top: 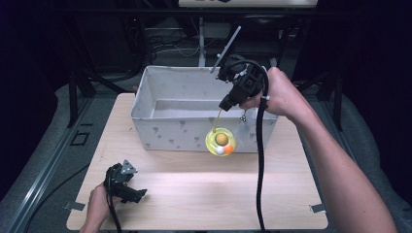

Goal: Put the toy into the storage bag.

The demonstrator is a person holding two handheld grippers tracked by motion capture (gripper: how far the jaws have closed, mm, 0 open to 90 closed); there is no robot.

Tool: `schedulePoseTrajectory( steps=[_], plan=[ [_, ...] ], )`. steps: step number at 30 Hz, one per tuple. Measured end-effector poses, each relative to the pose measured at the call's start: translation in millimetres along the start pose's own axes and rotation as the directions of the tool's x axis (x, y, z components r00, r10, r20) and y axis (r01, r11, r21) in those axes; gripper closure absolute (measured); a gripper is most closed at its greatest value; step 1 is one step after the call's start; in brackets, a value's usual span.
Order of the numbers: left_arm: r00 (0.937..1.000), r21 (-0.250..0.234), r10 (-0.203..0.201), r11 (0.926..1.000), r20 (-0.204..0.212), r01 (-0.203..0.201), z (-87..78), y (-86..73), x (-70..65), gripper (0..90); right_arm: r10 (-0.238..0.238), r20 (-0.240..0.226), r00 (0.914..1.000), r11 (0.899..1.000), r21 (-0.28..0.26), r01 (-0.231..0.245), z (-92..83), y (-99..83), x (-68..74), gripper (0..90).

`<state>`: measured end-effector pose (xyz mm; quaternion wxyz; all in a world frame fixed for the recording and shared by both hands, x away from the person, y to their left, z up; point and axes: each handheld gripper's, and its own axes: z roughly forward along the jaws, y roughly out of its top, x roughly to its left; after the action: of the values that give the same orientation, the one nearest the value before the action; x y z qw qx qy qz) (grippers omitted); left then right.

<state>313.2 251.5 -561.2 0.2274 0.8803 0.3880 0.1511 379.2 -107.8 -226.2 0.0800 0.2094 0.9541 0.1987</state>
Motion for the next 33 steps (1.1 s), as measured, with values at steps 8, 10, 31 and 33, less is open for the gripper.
schedulePoseTrajectory(
  steps=[8, 10, 31, 33],
  plan=[
    [1.0000, 0.004, 0.006, 1.0000, 0.003, -0.006, 0.2, -0.6, -0.3, 0.0, -0.001, 0.010, 0.9999, 1.000, -0.018, 0.001, -13.4, 7.7, -3.7, 88.3],
    [1.0000, 0.009, 0.006, 0.9999, 0.003, -0.006, 0.5, -1.1, 0.2, 0.0, -0.003, 0.019, 0.9998, 1.000, -0.015, 0.004, -16.8, 9.0, -5.0, 88.3],
    [0.9996, 0.020, 0.023, 0.9995, 0.019, -0.023, 2.2, -1.8, -2.6, 0.0, 0.013, 0.069, 0.9975, 0.999, -0.043, -0.010, -37.3, 26.0, -18.7, 88.3],
    [0.9995, 0.019, 0.020, 0.9996, 0.023, -0.020, 2.3, -2.1, -2.6, 0.0, 0.025, 0.068, 0.9974, 0.998, -0.055, -0.021, -35.9, 28.3, -23.6, 88.3]
  ],
)
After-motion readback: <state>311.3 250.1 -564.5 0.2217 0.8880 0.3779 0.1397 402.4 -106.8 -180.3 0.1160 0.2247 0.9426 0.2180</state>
